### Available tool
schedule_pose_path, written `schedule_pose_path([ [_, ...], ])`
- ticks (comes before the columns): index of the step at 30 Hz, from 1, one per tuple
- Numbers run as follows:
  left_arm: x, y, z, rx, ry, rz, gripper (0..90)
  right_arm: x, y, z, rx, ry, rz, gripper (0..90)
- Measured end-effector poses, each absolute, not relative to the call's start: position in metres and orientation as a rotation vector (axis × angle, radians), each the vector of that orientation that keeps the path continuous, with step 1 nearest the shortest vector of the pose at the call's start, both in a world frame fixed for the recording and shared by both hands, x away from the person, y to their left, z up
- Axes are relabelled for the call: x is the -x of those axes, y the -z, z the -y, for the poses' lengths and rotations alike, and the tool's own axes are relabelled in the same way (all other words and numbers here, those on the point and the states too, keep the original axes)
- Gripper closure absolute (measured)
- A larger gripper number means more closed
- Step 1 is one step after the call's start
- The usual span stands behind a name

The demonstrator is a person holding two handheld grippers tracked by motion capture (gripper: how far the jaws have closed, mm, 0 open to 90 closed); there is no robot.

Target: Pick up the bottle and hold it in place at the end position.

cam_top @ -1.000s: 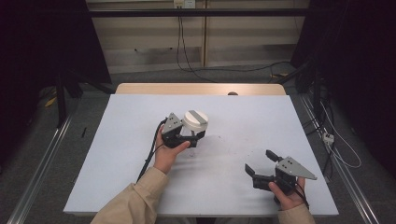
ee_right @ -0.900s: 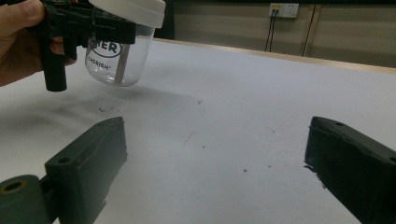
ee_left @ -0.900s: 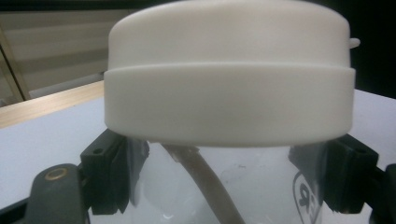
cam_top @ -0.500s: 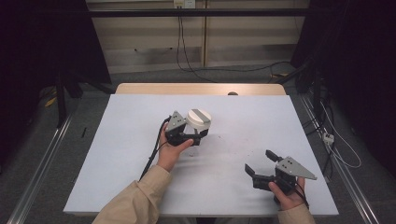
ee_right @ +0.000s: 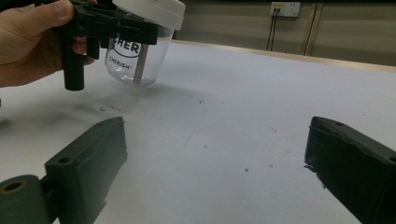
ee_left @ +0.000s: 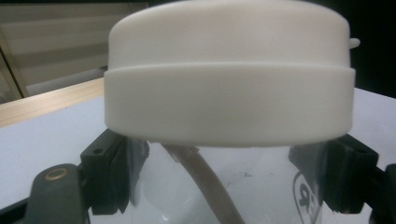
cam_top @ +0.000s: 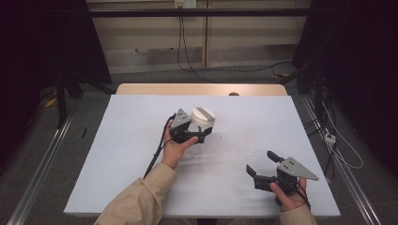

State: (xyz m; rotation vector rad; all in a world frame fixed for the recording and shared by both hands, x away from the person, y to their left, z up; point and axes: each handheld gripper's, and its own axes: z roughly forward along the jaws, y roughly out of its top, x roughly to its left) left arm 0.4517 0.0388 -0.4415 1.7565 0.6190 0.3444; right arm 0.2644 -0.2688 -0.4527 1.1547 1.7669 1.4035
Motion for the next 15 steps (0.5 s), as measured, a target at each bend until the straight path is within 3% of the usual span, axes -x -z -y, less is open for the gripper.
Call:
schedule_pose_path([
  [15, -0.464, 0.442, -0.028, -1.772, -0.347, -0.627, 18.6, -0.264, 0.453, 0.269, -1.156, -1.41, -1.765, 5.2],
])
